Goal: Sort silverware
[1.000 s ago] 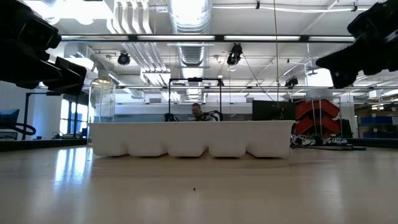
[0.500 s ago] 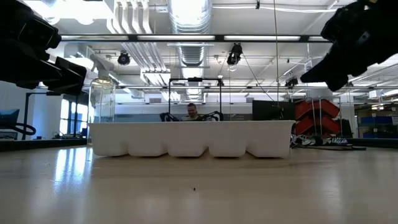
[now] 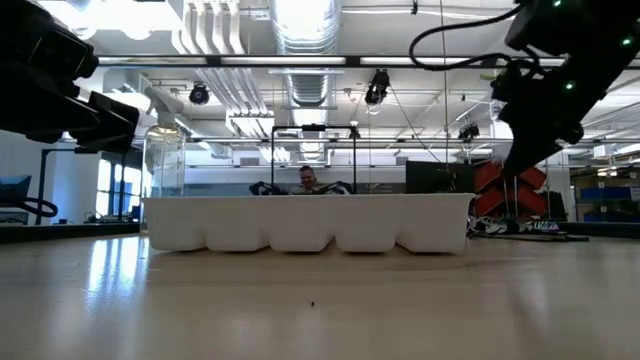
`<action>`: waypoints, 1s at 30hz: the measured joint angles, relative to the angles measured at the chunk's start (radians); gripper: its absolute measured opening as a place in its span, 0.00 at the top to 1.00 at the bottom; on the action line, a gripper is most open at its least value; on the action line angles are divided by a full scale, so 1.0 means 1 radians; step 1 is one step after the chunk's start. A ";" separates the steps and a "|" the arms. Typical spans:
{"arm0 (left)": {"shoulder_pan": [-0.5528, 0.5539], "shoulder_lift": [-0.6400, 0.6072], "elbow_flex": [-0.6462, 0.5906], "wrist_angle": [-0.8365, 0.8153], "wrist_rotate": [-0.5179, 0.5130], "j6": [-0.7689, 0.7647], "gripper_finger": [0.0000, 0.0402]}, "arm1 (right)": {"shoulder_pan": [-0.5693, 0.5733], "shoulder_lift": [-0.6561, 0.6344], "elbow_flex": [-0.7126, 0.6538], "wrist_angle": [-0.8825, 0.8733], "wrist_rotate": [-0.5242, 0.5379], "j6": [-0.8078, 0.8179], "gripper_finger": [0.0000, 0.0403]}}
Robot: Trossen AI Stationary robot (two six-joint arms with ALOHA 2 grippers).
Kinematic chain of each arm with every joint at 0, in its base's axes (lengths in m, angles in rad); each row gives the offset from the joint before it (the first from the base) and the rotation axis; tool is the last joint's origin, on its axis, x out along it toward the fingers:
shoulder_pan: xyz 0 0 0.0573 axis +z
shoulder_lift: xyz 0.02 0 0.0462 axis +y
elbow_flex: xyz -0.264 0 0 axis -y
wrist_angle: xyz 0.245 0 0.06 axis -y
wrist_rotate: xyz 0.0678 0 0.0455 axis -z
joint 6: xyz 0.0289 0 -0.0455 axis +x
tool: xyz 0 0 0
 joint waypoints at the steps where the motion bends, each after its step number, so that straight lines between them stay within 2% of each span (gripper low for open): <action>1: 0.000 0.001 0.000 0.000 0.000 0.000 0.67 | -0.028 0.009 0.005 0.000 -0.025 -0.019 0.97; 4: 0.000 0.003 0.000 0.000 0.000 0.000 0.67 | -0.116 0.028 0.017 0.003 -0.091 -0.085 0.90; 9: 0.000 0.003 0.000 0.000 0.000 0.000 0.67 | -0.286 0.042 0.042 0.048 -0.110 -0.164 0.73; 15: 0.000 0.003 0.000 0.000 0.000 0.000 0.67 | -0.535 0.101 0.049 0.212 -0.353 -0.242 0.58; 19: 0.000 0.004 0.000 0.000 0.000 0.000 0.67 | -0.671 0.216 0.074 0.271 -0.379 -0.256 0.57; 22: 0.000 0.004 0.000 0.000 0.000 0.000 0.67 | -0.727 0.323 0.107 0.273 -0.380 -0.273 0.58; 30: 0.000 0.005 0.000 0.000 0.000 0.000 0.67 | -0.753 0.553 0.227 0.295 -0.406 -0.295 0.62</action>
